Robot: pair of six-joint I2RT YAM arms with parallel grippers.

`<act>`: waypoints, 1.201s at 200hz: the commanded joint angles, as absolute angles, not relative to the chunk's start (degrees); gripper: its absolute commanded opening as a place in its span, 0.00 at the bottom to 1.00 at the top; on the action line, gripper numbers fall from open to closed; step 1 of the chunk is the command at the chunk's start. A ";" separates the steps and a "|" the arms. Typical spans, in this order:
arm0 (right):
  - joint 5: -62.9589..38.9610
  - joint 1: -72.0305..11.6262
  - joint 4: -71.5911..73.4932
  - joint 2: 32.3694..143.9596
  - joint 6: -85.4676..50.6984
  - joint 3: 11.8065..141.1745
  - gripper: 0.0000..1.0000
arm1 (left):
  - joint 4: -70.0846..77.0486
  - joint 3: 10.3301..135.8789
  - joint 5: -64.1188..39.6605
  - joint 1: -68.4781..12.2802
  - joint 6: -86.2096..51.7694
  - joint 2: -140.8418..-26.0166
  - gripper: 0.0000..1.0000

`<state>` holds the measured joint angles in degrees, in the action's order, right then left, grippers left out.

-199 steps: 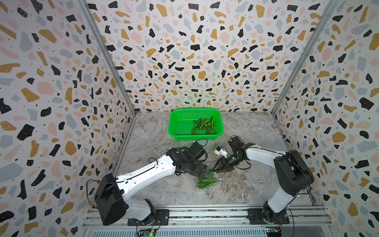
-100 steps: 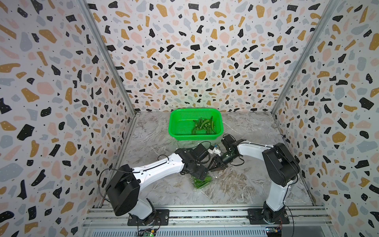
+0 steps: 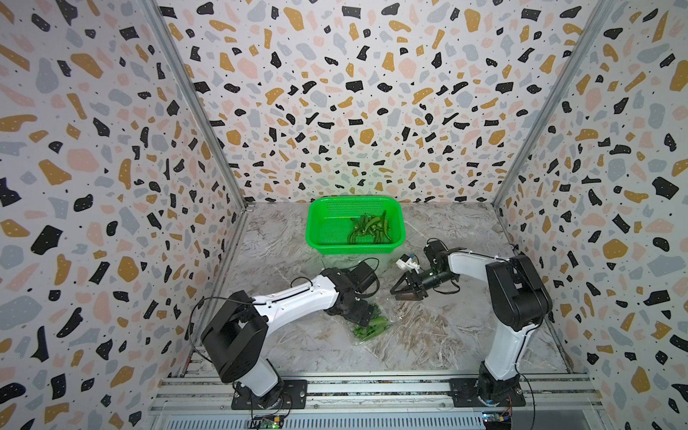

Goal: Take small green peppers out of containers
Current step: Move the packing box to the center of the board, then open the packing box at the center of the board.

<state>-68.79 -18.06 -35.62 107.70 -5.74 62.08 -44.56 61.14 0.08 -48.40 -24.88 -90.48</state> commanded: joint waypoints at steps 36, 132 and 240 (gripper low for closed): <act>-60.17 -12.43 -33.93 97.13 -11.80 56.34 0.65 | -49.66 64.06 0.47 -47.99 -25.01 -89.18 1.00; -50.12 -20.82 -21.52 76.03 -27.54 34.46 0.44 | -47.67 72.77 -5.68 -45.53 -18.92 -92.46 0.99; -43.21 -27.30 -10.38 80.44 -33.96 35.53 0.37 | -41.85 70.79 -12.69 -45.19 -20.95 -96.39 0.99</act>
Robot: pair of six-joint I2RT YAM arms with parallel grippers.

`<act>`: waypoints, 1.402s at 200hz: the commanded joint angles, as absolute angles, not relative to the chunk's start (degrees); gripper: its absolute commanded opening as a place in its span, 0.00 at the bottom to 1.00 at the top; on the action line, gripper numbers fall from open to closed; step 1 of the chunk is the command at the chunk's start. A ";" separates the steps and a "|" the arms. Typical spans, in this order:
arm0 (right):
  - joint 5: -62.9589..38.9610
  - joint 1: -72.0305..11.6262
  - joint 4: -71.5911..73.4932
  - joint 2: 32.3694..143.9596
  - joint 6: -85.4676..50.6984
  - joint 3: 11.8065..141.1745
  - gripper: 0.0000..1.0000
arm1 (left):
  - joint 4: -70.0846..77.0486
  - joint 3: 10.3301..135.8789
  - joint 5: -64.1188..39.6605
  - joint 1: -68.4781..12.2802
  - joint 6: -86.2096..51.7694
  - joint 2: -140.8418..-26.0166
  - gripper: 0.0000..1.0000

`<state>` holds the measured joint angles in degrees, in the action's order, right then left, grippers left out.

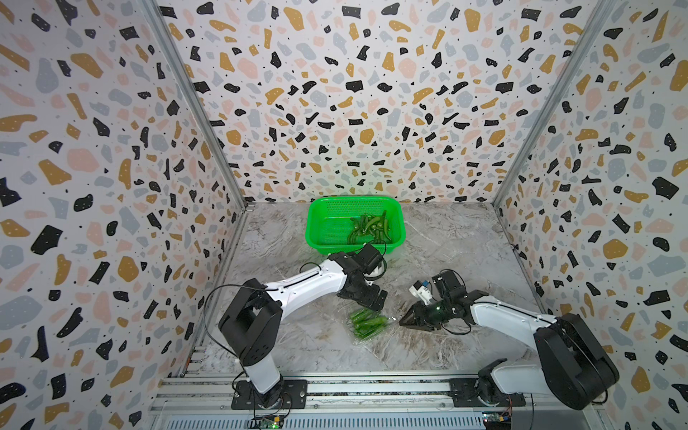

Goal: Take small green peppers out of containers
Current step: Open the packing box at the center of the board.

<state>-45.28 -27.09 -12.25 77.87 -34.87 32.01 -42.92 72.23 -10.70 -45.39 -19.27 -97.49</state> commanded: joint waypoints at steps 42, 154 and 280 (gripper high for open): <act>-43.30 -27.34 -10.08 82.84 -32.96 38.75 0.37 | -40.94 68.12 -14.05 -45.28 -23.61 -93.95 0.99; -40.30 -34.56 -6.90 85.65 -37.36 40.66 0.41 | -36.69 63.37 -17.71 -45.30 -28.61 -91.01 0.99; -36.90 -36.47 -10.38 67.12 -46.31 29.16 0.61 | -42.67 61.43 -12.49 -45.27 -25.54 -87.72 0.99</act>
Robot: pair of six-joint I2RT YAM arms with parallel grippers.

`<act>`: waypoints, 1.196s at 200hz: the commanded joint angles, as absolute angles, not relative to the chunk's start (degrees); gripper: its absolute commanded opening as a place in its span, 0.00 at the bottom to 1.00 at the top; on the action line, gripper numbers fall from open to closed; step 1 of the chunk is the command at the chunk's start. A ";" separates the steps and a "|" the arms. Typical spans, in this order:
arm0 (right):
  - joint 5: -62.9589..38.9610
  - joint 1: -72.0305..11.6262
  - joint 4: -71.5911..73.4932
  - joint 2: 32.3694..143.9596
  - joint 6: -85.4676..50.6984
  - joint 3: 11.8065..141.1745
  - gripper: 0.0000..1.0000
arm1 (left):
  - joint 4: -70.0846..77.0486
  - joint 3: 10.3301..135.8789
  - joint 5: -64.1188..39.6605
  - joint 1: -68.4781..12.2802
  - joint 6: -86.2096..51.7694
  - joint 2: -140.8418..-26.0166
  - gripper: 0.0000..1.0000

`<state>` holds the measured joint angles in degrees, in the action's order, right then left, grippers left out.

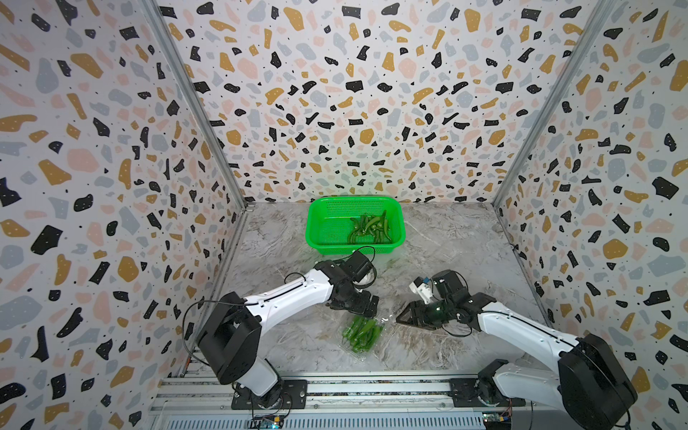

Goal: Take small green peppers out of containers
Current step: Open the packing box at the center of the board.

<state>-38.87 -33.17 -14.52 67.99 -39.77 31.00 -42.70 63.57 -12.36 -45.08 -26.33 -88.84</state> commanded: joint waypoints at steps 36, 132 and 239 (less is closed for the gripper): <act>-34.73 -40.97 -6.53 70.55 -49.00 30.25 0.59 | -40.07 59.11 -14.47 -45.22 -25.94 -87.11 0.99; -32.19 -44.08 -1.69 77.58 -49.98 33.11 0.56 | -37.00 57.41 -16.47 -45.25 -28.05 -85.53 0.99; -32.50 -47.48 6.81 80.98 -51.98 35.17 0.56 | -27.35 52.56 -24.40 -45.28 -34.57 -83.65 0.99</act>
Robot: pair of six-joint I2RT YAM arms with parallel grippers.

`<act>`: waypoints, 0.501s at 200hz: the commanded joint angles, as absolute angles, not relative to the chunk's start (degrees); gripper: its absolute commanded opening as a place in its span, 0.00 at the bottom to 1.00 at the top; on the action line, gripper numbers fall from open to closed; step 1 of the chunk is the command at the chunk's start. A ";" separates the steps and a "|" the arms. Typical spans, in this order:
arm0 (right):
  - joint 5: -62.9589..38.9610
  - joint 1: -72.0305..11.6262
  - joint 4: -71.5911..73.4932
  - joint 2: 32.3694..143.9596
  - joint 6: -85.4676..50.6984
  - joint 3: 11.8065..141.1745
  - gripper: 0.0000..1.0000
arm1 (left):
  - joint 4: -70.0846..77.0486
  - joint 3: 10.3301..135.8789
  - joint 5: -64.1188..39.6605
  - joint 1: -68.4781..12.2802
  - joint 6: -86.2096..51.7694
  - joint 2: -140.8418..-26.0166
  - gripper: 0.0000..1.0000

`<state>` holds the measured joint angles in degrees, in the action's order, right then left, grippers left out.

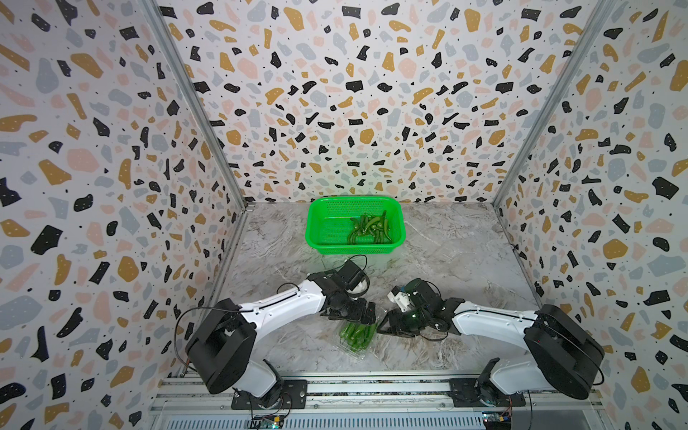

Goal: Take small green peppers out of containers
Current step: Open the packing box at the center of the board.

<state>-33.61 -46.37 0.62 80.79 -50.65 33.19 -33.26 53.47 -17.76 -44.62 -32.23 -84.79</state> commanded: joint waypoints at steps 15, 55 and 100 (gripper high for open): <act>-32.80 -47.66 9.19 80.15 -52.40 34.55 0.56 | -26.29 52.00 -25.01 -45.26 -35.28 -83.21 0.99; -31.92 -47.65 12.09 77.03 -53.56 32.17 0.60 | -25.84 50.91 -25.27 -45.32 -35.87 -82.08 0.99; -32.55 -47.77 19.78 75.19 -56.72 28.20 0.62 | -25.70 49.63 -25.41 -45.22 -35.31 -81.10 0.99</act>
